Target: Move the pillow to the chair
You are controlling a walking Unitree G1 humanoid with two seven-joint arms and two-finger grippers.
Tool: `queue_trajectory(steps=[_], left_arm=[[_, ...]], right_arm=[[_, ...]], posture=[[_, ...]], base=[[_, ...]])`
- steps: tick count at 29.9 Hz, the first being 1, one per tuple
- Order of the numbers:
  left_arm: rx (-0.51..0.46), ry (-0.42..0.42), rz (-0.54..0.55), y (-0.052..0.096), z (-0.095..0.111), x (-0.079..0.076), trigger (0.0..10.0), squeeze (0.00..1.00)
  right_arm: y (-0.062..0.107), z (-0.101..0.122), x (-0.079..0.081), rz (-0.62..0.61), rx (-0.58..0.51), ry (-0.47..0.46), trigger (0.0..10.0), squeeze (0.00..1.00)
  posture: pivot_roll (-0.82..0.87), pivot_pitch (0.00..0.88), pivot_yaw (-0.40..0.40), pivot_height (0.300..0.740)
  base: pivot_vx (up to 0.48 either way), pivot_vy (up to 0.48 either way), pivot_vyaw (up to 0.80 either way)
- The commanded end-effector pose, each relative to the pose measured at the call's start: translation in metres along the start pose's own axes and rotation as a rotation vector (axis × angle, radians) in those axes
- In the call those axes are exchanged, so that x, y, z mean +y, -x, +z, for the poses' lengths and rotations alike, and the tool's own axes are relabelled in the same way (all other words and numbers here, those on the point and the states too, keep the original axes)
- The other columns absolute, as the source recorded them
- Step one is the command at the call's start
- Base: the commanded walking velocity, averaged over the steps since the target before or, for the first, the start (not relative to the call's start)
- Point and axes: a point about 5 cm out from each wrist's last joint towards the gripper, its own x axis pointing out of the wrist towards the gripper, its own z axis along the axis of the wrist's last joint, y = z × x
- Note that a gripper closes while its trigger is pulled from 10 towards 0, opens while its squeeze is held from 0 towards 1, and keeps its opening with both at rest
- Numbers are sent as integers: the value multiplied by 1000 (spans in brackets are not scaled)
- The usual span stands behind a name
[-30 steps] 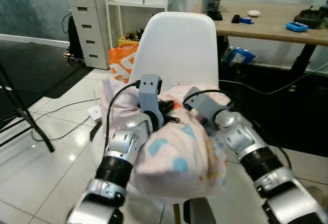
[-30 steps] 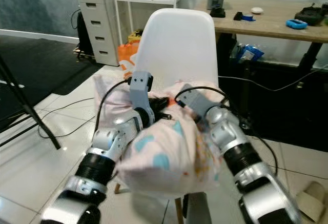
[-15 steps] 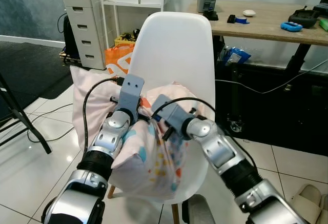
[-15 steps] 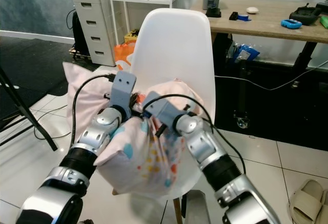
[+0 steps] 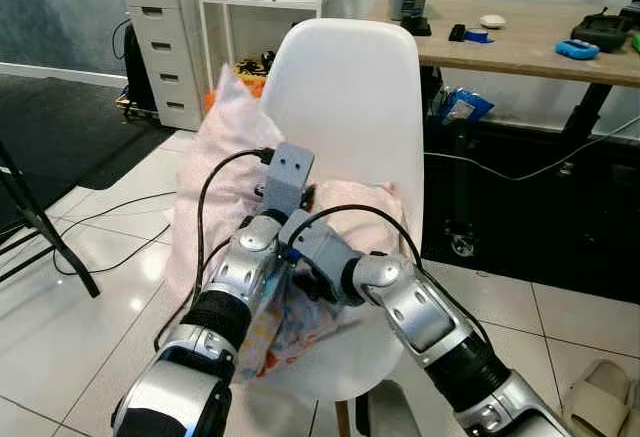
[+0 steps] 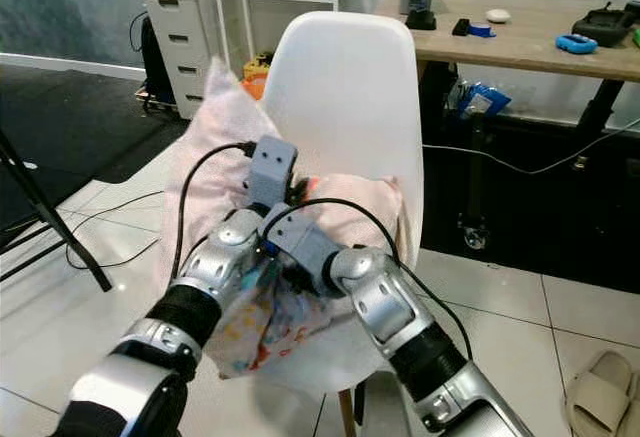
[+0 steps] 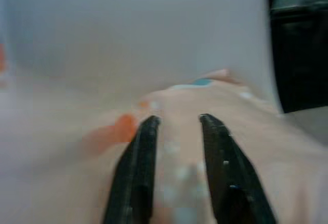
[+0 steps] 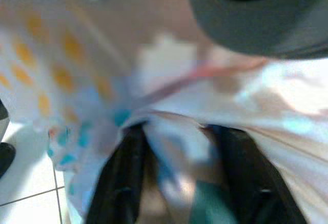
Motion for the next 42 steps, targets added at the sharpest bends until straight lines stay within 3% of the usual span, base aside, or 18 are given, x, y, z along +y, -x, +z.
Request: queue_trajectory(steps=[1, 6, 15, 16, 17, 18, 19, 21, 22, 27, 31, 32, 36, 38, 40, 41, 42], left_arm=[[-6, 42, -79, -5, 0, -20, 10000, 1000], [35, 67, -143, 0, -10, -22, 10000, 1000], [122, 18, -226, 12, -29, -21, 10000, 1000], [170, -19, -237, 21, -40, -19, 10000, 1000], [170, -19, -237, 21, -40, -19, 10000, 1000], [190, -36, -233, 25, -45, -17, 10000, 1000], [198, -42, -228, 29, -48, -15, 10000, 1000], [200, -42, -225, 30, -49, -14, 10000, 1000], [210, -60, -207, 35, -50, -7, 10000, 1000], [238, -105, -178, 46, -50, 4, 10000, 1000], [442, -279, -118, 79, -65, 35, 10000, 1000], [488, -261, -119, 90, -69, 39, 10000, 1000], [546, -227, -130, 106, -73, 43, 10000, 1000], [637, -199, -132, 128, -80, 50, 10000, 1000], [637, -199, -132, 128, -80, 50, 10000, 1000], [699, -169, -135, 140, -86, 52, 10000, 153], [762, -142, -138, 152, -92, 52, 10000, 0]], right_arm=[[0, 9, 4, 17, -25, 3, 10000, 1000], [5, 5, -15, -83, 15, -29, 10000, 1000], [7, 0, -27, -156, 39, -35, 10000, 1000], [8, -1, -31, -184, 35, -39, 10000, 800], [8, -1, -31, -184, 35, -39, 10000, 800], [9, -1, -33, -195, 34, -42, 10000, 600], [10, -1, -35, -203, 31, -43, 10000, 318], [10, -1, -36, -208, 29, -44, 10000, 318], [11, -1, -40, -230, 19, -48, 10000, 0], [16, -2, -52, -297, 4, -58, 10000, 0], [32, -7, -88, -492, -13, -86, 10000, 0], [37, -8, -97, -542, -10, -85, 10000, 0], [45, -10, -109, -610, -9, -75, 10000, 0], [52, -8, -120, -679, -29, -75, 10000, 0], [52, -8, -120, -679, -29, -75, 10000, 0], [54, -7, -123, -696, -35, -71, 10000, 0], [55, -8, -125, -702, -32, -58, 10000, 0]], posture=[[-220, 30, -12, 326], [-215, 31, -12, 326], [-206, 40, -12, 326], [-206, 41, -11, 326], [-206, 41, -11, 326], [-205, 41, -10, 326], [-205, 44, -11, 326], [-205, 44, -11, 326], [-201, 47, -12, 326], [-199, 48, -14, 326], [-197, 52, -15, 326], [-193, 50, -16, 326], [-192, 49, -17, 326], [-184, 52, -23, 326], [-184, 52, -23, 326], [-182, 43, -24, 326], [-183, 41, -23, 326]], base=[[0, 0, 0], [0, 0, 0], [0, 0, 0], [0, 0, 0], [0, 0, 0], [0, 0, 0], [0, 0, 0], [0, 0, 0], [0, 0, 0], [0, 0, 0], [0, 0, 0], [0, 0, 0], [0, 0, 0], [0, 0, 0], [0, 0, 0], [0, 0, 0], [0, 0, 0]])
